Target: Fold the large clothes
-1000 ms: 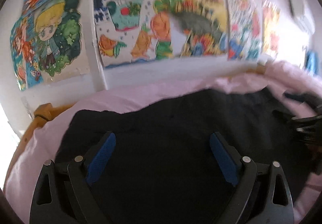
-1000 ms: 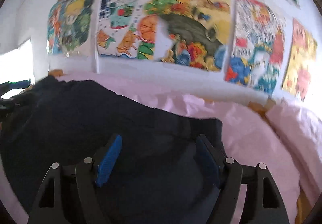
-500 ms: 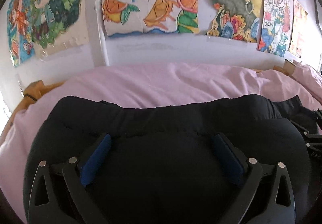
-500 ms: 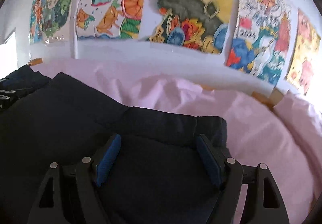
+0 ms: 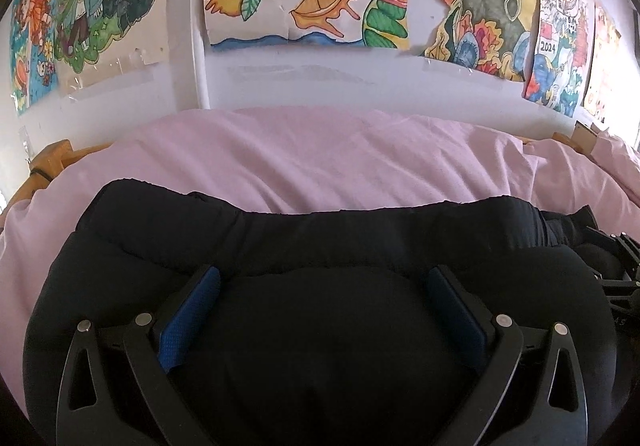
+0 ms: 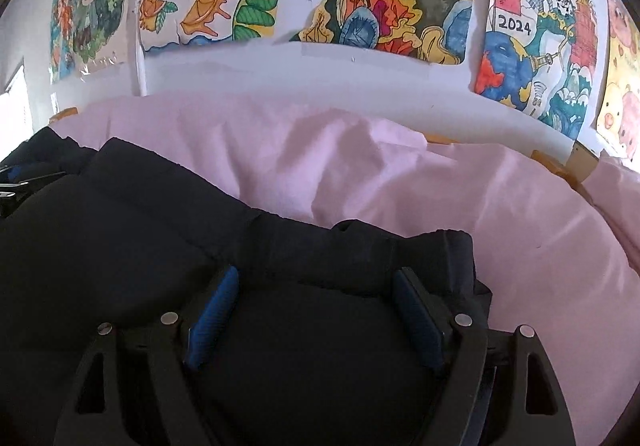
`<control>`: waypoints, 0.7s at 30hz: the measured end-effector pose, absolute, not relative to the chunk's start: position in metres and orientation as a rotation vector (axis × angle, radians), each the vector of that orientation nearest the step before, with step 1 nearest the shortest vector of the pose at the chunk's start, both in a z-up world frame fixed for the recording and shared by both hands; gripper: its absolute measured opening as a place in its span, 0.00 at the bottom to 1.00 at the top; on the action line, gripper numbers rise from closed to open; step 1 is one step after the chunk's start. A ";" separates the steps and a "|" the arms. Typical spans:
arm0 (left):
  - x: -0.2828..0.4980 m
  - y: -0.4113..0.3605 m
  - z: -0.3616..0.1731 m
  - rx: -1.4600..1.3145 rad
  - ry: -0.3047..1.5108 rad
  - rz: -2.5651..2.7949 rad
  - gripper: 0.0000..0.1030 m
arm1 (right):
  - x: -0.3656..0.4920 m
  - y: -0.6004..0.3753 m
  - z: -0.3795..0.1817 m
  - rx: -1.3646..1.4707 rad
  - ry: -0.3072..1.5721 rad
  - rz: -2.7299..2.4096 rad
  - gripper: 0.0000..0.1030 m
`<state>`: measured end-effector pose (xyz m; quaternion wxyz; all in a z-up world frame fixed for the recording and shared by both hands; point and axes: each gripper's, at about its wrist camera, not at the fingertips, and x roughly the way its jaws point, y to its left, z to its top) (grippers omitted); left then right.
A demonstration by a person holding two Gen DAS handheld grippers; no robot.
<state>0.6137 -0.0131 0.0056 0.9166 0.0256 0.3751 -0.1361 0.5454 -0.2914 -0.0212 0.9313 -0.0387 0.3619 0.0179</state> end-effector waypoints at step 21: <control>0.562 -0.010 0.039 0.069 0.721 -0.239 0.99 | 0.475 -0.303 0.039 -0.021 0.569 0.093 1.00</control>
